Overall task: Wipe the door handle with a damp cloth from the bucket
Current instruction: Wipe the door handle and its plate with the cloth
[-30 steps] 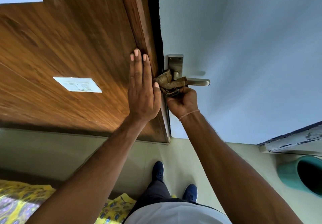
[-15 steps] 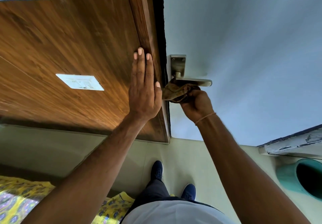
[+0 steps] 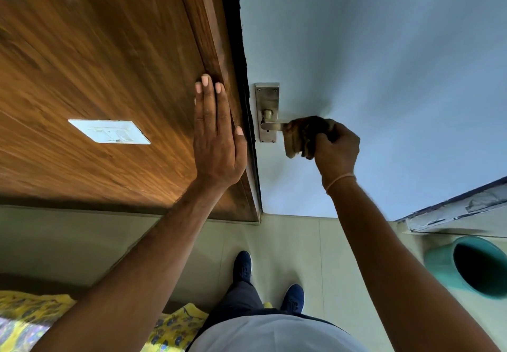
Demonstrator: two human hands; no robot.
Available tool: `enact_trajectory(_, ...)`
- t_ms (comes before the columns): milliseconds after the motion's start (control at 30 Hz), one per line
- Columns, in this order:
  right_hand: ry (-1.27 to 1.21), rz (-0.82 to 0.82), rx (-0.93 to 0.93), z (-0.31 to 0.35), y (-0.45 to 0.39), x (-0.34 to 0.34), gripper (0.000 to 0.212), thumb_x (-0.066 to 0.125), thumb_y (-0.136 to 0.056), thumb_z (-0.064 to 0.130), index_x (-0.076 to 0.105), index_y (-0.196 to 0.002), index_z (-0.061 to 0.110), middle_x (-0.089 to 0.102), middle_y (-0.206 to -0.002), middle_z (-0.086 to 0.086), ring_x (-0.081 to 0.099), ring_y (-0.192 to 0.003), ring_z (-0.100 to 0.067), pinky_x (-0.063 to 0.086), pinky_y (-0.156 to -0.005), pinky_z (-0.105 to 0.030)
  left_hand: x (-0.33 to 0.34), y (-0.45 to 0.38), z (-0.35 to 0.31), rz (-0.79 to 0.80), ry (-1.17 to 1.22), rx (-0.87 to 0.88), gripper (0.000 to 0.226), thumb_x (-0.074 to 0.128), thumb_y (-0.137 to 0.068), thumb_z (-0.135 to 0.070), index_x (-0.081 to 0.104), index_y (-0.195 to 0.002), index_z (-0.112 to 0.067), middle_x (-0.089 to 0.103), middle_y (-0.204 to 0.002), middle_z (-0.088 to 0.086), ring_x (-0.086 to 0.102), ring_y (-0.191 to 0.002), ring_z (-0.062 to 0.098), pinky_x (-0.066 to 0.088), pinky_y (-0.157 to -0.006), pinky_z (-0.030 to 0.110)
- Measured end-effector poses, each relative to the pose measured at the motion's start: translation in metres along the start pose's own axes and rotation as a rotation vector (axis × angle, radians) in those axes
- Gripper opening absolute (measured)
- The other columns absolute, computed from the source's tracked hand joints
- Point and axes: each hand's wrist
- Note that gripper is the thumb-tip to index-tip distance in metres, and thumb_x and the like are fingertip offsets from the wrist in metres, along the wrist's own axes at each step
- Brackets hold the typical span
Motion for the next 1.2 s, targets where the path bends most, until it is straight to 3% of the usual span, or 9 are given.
enact_trajectory(67, 0.271, -0.006, -0.172, 0.005, 0.007, 0.000, 0.033, 0.056, -0.085, 0.002, 0.077, -0.107, 0.015, 0.079, -0.094, -0.003, 0.071, -0.088, -0.023, 0.058, -0.088, -0.028, 0.000, 0.000, 0.000, -0.001, -0.003, 0.006, 0.068, 0.048, -0.100, -0.009, 0.027, -0.161, 0.013, 0.025, -0.170, 0.036, 0.021, -0.163, 0.049, 0.024, -0.135, 0.058)
enact_trajectory(100, 0.366, -0.008, -0.261, 0.007, 0.010, 0.000, 0.031, 0.054, -0.084, 0.000, 0.073, -0.105, 0.014, 0.077, -0.093, -0.003, 0.067, -0.087, -0.024, 0.056, -0.085, -0.026, 0.000, 0.000, -0.001, -0.002, -0.004, 0.008, 0.068, 0.048, -0.100, -0.009, 0.028, -0.161, 0.014, 0.026, -0.170, 0.037, 0.021, -0.163, 0.049, 0.024, -0.135, 0.059)
enact_trajectory(167, 0.520, 0.004, -0.455, 0.008, 0.011, 0.000, 0.028, 0.051, -0.084, 0.000, 0.069, -0.103, 0.008, 0.075, -0.098, -0.007, 0.065, -0.093, -0.031, 0.055, -0.082, -0.035, 0.001, 0.000, 0.000, -0.004, -0.004, 0.008, 0.069, 0.048, -0.100, -0.009, 0.027, -0.161, 0.014, 0.025, -0.170, 0.037, 0.021, -0.163, 0.050, 0.025, -0.134, 0.060)
enact_trajectory(267, 0.689, 0.051, -0.725, -0.002, 0.001, 0.002, 0.027, 0.061, -0.092, 0.008, 0.075, -0.115, 0.002, 0.075, -0.124, -0.014, 0.066, -0.122, -0.036, 0.054, -0.101, -0.043, 0.003, 0.000, -0.001, -0.008, -0.003, 0.001, 0.069, 0.049, -0.100, -0.009, 0.026, -0.161, 0.013, 0.025, -0.170, 0.037, 0.021, -0.163, 0.050, 0.025, -0.134, 0.060)
enact_trajectory(333, 0.748, 0.077, -0.841, -0.007, -0.004, 0.005, 0.031, 0.067, -0.090, 0.000, 0.075, -0.120, 0.001, 0.074, -0.128, -0.019, 0.065, -0.126, -0.040, 0.054, -0.106, -0.048, 0.004, 0.000, -0.001, -0.010, -0.001, -0.002, 0.070, 0.049, -0.100, -0.009, 0.026, -0.161, 0.014, 0.025, -0.170, 0.038, 0.021, -0.162, 0.051, 0.024, -0.134, 0.061)
enact_trajectory(500, 0.872, 0.243, -1.055, 0.000, 0.005, 0.030, 0.045, 0.046, -0.095, 0.004, 0.067, -0.135, -0.001, 0.069, -0.137, -0.021, 0.063, -0.129, -0.043, 0.053, -0.109, -0.052, 0.004, 0.000, -0.001, 0.000, -0.002, -0.003, 0.070, 0.048, -0.101, -0.011, 0.024, -0.162, 0.013, 0.023, -0.171, 0.037, 0.019, -0.163, 0.050, 0.024, -0.134, 0.061)
enact_trajectory(833, 0.879, 0.341, -1.188, 0.015, 0.003, 0.055, 0.036, 0.074, -0.092, 0.002, 0.073, -0.128, 0.002, 0.073, -0.129, -0.020, 0.067, -0.124, -0.041, 0.058, -0.104, -0.051, 0.005, 0.000, -0.003, -0.012, -0.007, -0.006, 0.071, 0.051, -0.100, -0.010, 0.025, -0.161, 0.015, 0.025, -0.170, 0.038, 0.020, -0.163, 0.050, 0.025, -0.133, 0.062)
enact_trajectory(1000, 1.033, 0.305, -1.320, 0.011, 0.002, 0.038, 0.038, 0.054, -0.100, 0.011, 0.070, -0.134, 0.015, 0.067, -0.142, -0.013, 0.061, -0.132, -0.041, 0.051, -0.107, -0.055, 0.004, 0.001, -0.001, -0.005, -0.005, -0.005, 0.070, 0.051, -0.100, -0.009, 0.025, -0.162, 0.013, 0.025, -0.170, 0.037, 0.020, -0.163, 0.049, 0.026, -0.132, 0.063)
enact_trajectory(1200, 1.010, 0.216, -1.302, 0.017, -0.007, 0.015, 0.035, 0.049, -0.097, 0.010, 0.081, -0.109, 0.012, 0.076, -0.123, -0.010, 0.068, -0.109, -0.041, 0.058, -0.087, -0.050, 0.001, 0.001, 0.000, -0.008, 0.000, 0.010, 0.069, 0.049, -0.100, -0.008, 0.026, -0.162, 0.013, 0.025, -0.171, 0.036, 0.020, -0.164, 0.048, 0.025, -0.134, 0.060)
Point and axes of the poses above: each hand's wrist, its own y-axis away from the middle knuckle, its own x-axis out of the palm, z = x × y
